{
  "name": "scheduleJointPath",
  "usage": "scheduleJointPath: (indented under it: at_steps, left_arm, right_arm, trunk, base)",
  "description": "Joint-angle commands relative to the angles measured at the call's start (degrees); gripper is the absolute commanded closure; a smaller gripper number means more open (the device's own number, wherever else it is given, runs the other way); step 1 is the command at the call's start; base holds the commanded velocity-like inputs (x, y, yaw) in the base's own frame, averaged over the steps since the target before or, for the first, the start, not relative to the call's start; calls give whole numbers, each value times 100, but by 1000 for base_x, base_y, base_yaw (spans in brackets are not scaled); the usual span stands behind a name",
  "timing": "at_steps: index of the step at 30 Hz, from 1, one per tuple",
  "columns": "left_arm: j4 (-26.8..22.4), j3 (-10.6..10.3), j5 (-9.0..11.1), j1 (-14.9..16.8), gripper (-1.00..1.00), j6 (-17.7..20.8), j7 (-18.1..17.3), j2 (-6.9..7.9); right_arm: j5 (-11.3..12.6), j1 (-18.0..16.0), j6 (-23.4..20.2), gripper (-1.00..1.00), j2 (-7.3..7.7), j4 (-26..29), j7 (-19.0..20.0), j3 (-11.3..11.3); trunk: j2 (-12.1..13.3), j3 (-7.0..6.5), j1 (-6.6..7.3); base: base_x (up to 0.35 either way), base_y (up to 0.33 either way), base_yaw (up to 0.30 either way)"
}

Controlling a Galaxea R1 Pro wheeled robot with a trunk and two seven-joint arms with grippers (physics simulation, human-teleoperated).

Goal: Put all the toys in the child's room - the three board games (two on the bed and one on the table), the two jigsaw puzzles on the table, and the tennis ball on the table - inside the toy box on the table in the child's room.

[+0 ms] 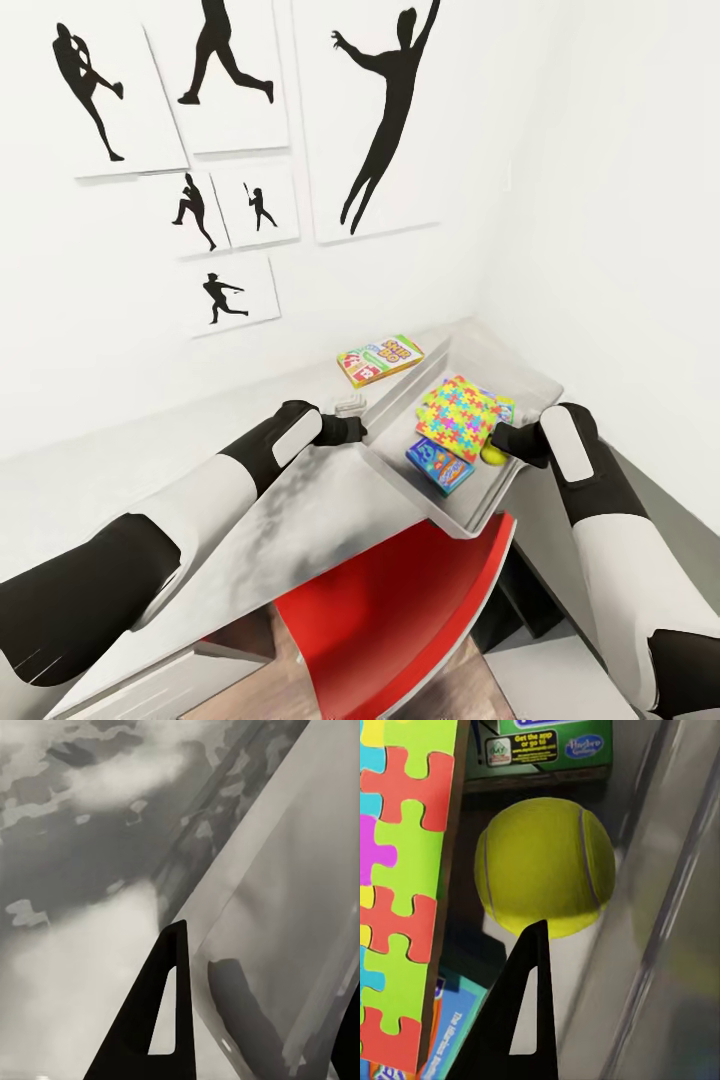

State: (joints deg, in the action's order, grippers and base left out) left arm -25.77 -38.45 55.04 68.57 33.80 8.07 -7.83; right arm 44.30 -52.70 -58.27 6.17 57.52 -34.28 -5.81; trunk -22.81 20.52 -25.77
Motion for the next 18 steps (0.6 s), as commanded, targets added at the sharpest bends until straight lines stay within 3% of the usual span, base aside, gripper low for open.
scheduleJointPath:
  at_steps: [1,18]
  left_arm:
    - [-16,-29,227,8,100,-8,32,0]
    - [-61,3,227,8,100,-13,42,0]
  right_arm:
    - [166,-4,26,100,0,6,-53,0]
    - [166,7,26,100,-1,5,-53,1]
  trunk:
    - [-12,10,-2]
    - [-12,10,-2]
  base:
    - [-113,17,0]
    - [-46,14,0]
